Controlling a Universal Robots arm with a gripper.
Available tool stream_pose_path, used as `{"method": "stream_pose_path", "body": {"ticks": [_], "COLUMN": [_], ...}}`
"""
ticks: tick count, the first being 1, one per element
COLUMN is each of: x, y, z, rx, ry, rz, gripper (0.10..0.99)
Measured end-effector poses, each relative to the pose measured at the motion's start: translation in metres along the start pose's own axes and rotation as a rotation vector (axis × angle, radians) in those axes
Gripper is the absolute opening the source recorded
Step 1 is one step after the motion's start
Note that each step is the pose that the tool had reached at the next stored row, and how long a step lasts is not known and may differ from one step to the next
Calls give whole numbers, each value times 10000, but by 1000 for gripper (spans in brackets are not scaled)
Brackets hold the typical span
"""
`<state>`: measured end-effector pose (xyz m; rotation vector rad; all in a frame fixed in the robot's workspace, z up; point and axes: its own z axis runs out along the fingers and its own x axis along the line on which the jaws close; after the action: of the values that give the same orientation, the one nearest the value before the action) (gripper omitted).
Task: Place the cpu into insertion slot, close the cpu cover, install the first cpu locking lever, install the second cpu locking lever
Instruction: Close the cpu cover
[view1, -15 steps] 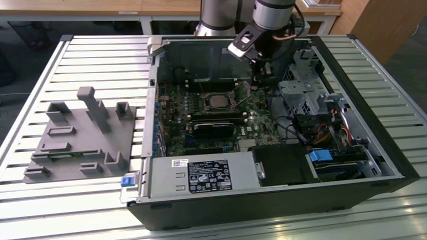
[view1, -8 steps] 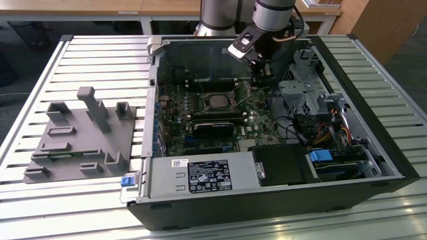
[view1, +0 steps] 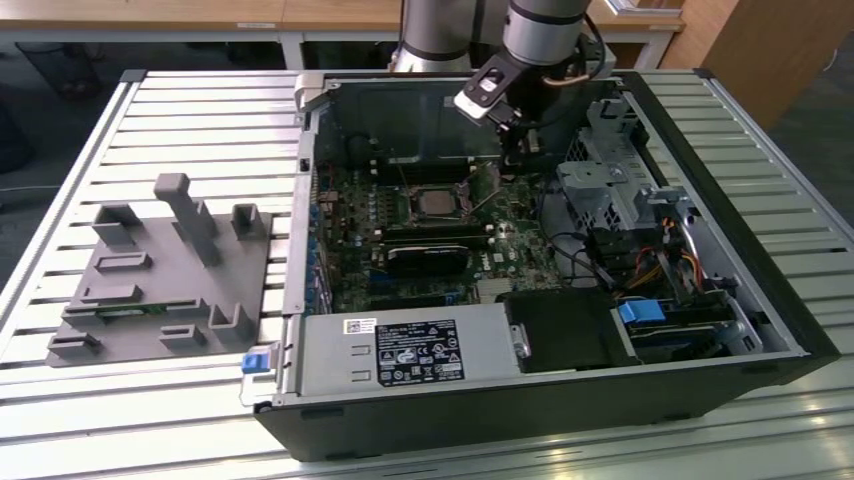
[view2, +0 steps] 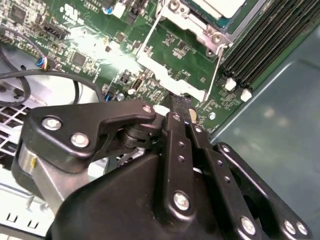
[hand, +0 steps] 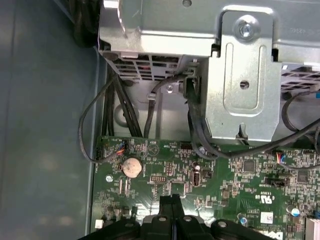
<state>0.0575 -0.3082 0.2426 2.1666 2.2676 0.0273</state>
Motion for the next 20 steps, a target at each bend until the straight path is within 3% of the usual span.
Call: {"method": "stream_pose_path", "body": {"ticks": [20], "x": [9], "y": [-202], "z": [22], "rx": [0], "ry": [0], "rz": [-1], "gripper": [106]}}
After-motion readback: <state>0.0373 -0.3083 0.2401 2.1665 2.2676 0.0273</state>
